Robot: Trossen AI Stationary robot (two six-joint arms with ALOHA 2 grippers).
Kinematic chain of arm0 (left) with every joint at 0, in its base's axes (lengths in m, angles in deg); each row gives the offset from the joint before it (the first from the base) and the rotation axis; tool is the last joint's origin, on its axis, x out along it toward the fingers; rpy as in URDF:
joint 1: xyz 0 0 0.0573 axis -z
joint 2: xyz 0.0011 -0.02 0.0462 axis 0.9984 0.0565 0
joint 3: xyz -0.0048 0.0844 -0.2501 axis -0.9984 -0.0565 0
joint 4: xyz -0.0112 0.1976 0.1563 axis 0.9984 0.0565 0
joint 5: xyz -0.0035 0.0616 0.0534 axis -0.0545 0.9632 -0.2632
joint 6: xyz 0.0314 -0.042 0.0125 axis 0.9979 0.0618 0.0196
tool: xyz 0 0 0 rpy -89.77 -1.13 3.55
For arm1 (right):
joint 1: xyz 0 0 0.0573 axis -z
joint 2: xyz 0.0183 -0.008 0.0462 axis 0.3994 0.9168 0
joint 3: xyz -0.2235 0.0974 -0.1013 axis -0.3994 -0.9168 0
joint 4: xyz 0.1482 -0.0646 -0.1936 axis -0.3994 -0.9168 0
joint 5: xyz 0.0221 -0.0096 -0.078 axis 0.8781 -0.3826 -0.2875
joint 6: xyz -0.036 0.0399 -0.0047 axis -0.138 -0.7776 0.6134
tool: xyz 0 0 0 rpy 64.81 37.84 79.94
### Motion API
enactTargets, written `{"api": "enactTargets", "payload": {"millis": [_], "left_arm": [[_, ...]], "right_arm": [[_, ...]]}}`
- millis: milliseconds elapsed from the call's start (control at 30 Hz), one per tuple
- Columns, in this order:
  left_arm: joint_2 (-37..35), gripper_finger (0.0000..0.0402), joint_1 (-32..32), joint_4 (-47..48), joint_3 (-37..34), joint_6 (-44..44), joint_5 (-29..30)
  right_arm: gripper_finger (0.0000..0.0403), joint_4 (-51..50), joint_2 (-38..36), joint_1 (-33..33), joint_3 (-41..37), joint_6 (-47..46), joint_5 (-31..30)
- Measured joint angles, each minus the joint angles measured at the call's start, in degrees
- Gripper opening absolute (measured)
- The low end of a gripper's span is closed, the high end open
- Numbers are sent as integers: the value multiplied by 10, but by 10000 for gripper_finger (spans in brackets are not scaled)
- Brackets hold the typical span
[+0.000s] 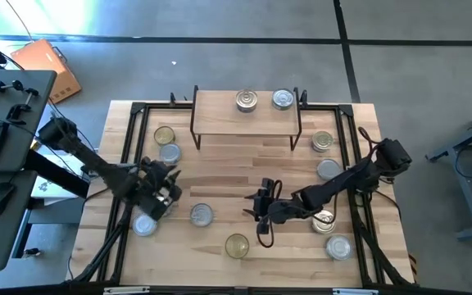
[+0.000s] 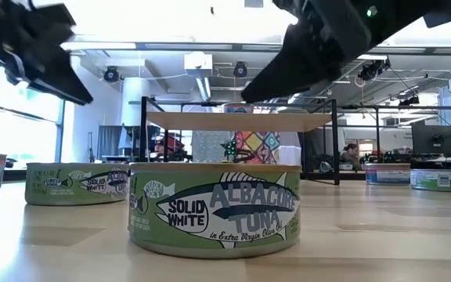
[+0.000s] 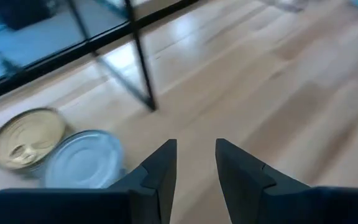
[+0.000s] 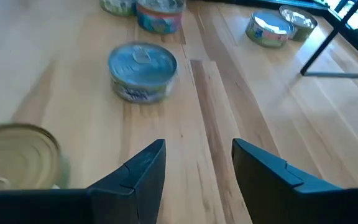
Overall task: Stack canned seafood by type on shelf
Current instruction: Put the green white tuna can on the shelf
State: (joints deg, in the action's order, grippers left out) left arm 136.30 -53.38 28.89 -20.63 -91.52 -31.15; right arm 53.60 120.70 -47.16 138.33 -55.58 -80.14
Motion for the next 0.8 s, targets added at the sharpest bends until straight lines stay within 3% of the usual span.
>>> {"api": "enactTargets", "payload": {"millis": [267, 400, 633, 800], "left_arm": [[9, 128, -130, 2, -43, 28, -50], [8, 152, -189, -88, -100, 47, -46], [7, 174, -304, -276, -157, 232, -107], [7, 169, -373, -330, -165, 366, -158]], "right_arm": [[177, -2, 5, -1, 0, 0, 3], [177, -3, 5, -2, 0, 0, 3], [177, -7, 5, -2, 0, 5, 4], [177, -7, 5, -2, 0, 5, 4]]}}
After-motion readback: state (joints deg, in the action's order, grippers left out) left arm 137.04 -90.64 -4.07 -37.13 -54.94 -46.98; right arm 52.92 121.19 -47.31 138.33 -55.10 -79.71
